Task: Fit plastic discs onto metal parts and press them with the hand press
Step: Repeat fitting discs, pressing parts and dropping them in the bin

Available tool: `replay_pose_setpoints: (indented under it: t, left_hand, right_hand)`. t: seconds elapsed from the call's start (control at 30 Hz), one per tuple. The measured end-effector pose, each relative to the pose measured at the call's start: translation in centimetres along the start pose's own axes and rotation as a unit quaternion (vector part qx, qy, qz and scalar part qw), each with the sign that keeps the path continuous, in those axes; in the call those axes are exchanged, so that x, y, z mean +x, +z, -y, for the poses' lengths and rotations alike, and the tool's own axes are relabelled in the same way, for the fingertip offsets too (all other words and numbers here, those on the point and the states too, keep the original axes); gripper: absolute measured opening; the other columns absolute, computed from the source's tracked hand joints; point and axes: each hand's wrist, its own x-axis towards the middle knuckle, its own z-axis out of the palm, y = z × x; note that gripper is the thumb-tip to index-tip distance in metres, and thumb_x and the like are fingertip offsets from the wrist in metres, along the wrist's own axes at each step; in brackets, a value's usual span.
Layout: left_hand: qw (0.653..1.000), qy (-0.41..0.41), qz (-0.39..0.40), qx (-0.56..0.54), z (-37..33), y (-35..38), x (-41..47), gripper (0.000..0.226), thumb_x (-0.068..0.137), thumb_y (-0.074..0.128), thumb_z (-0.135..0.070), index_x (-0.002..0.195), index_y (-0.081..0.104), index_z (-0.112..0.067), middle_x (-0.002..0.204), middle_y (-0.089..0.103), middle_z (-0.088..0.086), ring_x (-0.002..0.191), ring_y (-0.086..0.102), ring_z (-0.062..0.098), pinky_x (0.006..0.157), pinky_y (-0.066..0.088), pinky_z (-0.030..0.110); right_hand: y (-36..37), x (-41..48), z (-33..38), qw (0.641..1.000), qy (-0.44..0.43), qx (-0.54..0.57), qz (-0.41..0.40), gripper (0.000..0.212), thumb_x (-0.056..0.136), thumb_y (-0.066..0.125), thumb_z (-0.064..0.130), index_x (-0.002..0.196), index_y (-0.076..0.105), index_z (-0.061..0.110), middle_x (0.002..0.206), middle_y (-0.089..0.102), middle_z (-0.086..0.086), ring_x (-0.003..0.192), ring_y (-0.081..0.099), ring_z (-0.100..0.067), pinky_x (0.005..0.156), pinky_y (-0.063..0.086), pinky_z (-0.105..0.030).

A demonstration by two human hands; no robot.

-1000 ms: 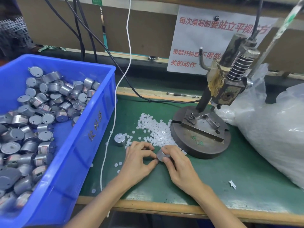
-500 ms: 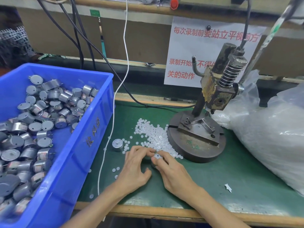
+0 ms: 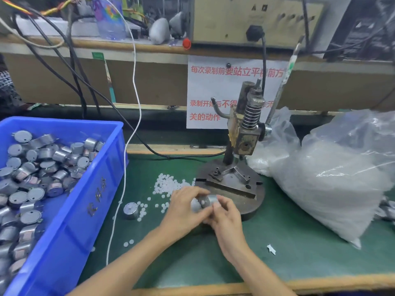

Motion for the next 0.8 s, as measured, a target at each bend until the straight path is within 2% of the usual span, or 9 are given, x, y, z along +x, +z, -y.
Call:
replay_pose_setpoints:
  t: [0.03, 0.1, 0.2, 0.33, 0.43, 0.53, 0.63, 0.7, 0.8]
  left_hand:
    - [1.000, 0.008, -0.004, -0.006, -0.9, 0.9, 1.4, 0.028, 0.074, 0.074, -0.031, 0.100, 0.066, -0.024, 0.089, 0.055, -0.027, 0.090, 0.051, -0.003, 0.086, 0.029, 0.016]
    - [1.000, 0.021, -0.006, -0.003, -2.3, 2.7, 4.0, 0.029, 0.076, 0.071, -0.030, 0.103, 0.066, -0.023, 0.092, 0.056, -0.024, 0.092, 0.052, 0.004, 0.087, 0.030, 0.021]
    - [0.999, 0.006, -0.005, 0.041, -2.7, 5.1, 7.1, 0.029, 0.080, 0.069, -0.029, 0.108, 0.065, -0.024, 0.103, 0.063, -0.013, 0.103, 0.048, 0.009, 0.085, 0.022, 0.019]
    - [0.997, -0.007, -0.022, 0.074, -1.8, 6.8, 8.5, 0.032, 0.079, 0.069, -0.032, 0.110, 0.066, -0.023, 0.112, 0.061, -0.010, 0.109, 0.040, 0.012, 0.082, 0.018, 0.020]
    - [0.996, -0.032, -0.047, 0.066, -1.5, 7.0, 8.7, 0.039, 0.075, 0.073, -0.036, 0.110, 0.063, -0.023, 0.114, 0.054, -0.014, 0.109, 0.038, 0.008, 0.084, 0.019, 0.021]
    - [0.997, -0.056, -0.037, 0.028, -1.1, 6.8, 8.9, 0.040, 0.072, 0.077, -0.039, 0.106, 0.065, -0.024, 0.104, 0.057, -0.016, 0.097, 0.036, 0.000, 0.086, 0.022, 0.021]
    - [0.997, -0.050, -0.036, 0.035, -1.1, 6.7, 9.1, 0.041, 0.072, 0.077, -0.040, 0.107, 0.066, -0.022, 0.103, 0.061, -0.012, 0.094, 0.038, 0.001, 0.089, 0.025, 0.024]
    - [0.997, -0.052, -0.039, 0.041, -1.3, 6.8, 9.0, 0.042, 0.072, 0.076, -0.041, 0.108, 0.066, -0.022, 0.104, 0.062, -0.010, 0.094, 0.039, 0.003, 0.090, 0.025, 0.024]
    - [0.996, -0.051, -0.047, 0.050, -1.2, 6.9, 8.9, 0.041, 0.073, 0.075, -0.043, 0.108, 0.066, -0.023, 0.105, 0.063, -0.011, 0.097, 0.045, 0.006, 0.085, 0.021, 0.022]
  right_hand:
    - [-0.2, 0.5, 1.1, 0.996, 0.030, 0.087, -0.023, 0.013, 0.101, 0.039, 0.006, 0.107, 0.051, 0.004, 0.092, 0.069, -0.015, 0.073, 0.066, -0.022, 0.057, 0.053, -0.029]
    - [-1.0, 1.7, 3.4, 0.987, 0.055, 0.147, -0.044, 0.019, 0.102, 0.036, 0.009, 0.116, 0.049, 0.004, 0.096, 0.069, -0.016, 0.073, 0.068, -0.024, 0.057, 0.054, -0.031]
    - [-2.9, 2.6, 5.4, 0.994, 0.049, 0.078, -0.058, 0.024, 0.100, 0.039, 0.004, 0.121, 0.047, 0.012, 0.101, 0.068, -0.018, 0.071, 0.069, -0.023, 0.056, 0.054, -0.029]
    - [-5.4, 2.8, 6.0, 0.996, 0.021, -0.018, -0.085, 0.025, 0.093, 0.042, -0.004, 0.108, 0.055, 0.010, 0.089, 0.071, -0.016, 0.068, 0.070, -0.020, 0.048, 0.049, -0.023]
    - [-6.3, 3.8, 7.7, 0.986, -0.050, -0.110, -0.118, 0.025, 0.092, 0.044, -0.004, 0.089, 0.062, 0.013, 0.085, 0.069, -0.013, 0.056, 0.061, -0.007, 0.046, 0.044, -0.019]
    - [-5.6, 5.8, 12.8, 0.952, -0.200, -0.163, -0.162, 0.029, 0.091, 0.048, 0.000, 0.085, 0.063, 0.025, 0.085, 0.067, 0.006, 0.067, 0.058, 0.002, 0.063, 0.047, -0.016]
    - [-4.3, 9.5, 20.3, 0.915, -0.312, -0.171, -0.188, 0.028, 0.091, 0.050, 0.007, 0.115, 0.060, 0.018, 0.109, 0.063, 0.006, 0.083, 0.058, 0.005, 0.070, 0.046, -0.008]
    - [-3.0, 11.8, 24.6, 0.934, -0.267, -0.190, -0.142, 0.039, 0.092, 0.051, 0.010, 0.131, 0.049, 0.008, 0.123, 0.058, -0.004, 0.092, 0.058, 0.001, 0.071, 0.048, -0.011]
    - [-1.7, 12.4, 25.8, 0.933, -0.257, -0.217, -0.127, 0.006, 0.090, 0.057, 0.016, 0.096, 0.057, 0.016, 0.089, 0.061, 0.001, 0.072, 0.051, -0.006, 0.065, 0.042, -0.022]
